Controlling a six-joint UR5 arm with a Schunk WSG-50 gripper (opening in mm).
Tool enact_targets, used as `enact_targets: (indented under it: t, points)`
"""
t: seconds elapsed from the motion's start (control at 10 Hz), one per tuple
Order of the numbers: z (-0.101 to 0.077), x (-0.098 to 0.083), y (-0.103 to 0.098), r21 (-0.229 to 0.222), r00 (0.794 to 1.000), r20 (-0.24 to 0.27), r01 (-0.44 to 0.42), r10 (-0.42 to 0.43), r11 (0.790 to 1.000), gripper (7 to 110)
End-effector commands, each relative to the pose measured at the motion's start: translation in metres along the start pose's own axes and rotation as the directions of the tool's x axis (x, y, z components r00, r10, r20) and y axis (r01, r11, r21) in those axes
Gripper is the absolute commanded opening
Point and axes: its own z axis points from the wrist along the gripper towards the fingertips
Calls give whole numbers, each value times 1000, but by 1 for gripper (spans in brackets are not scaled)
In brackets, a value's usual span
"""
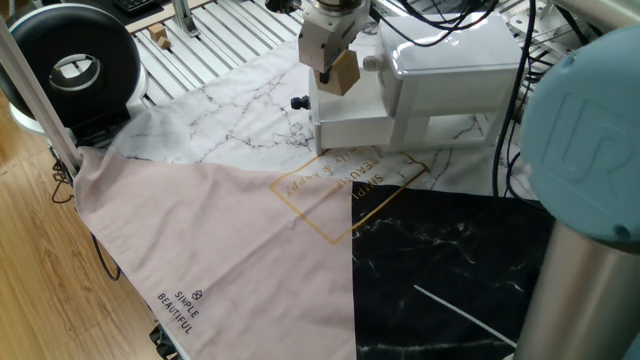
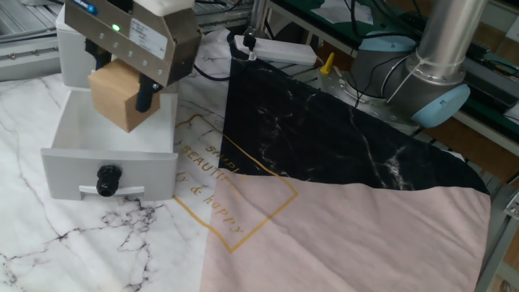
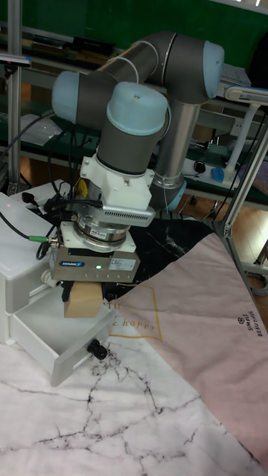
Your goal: Put things in the drawer
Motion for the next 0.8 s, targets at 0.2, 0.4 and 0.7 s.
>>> enact_targets:
  t: [0.2, 0.4, 0.7]
  points:
    - [15, -6, -4, -19, 998, -21, -55, 55, 998, 7]
    - [28, 1, -1, -49, 999, -41, -35, 33, 998, 7]
    - [33, 5, 2, -51, 997, -61, -45, 42, 998, 7]
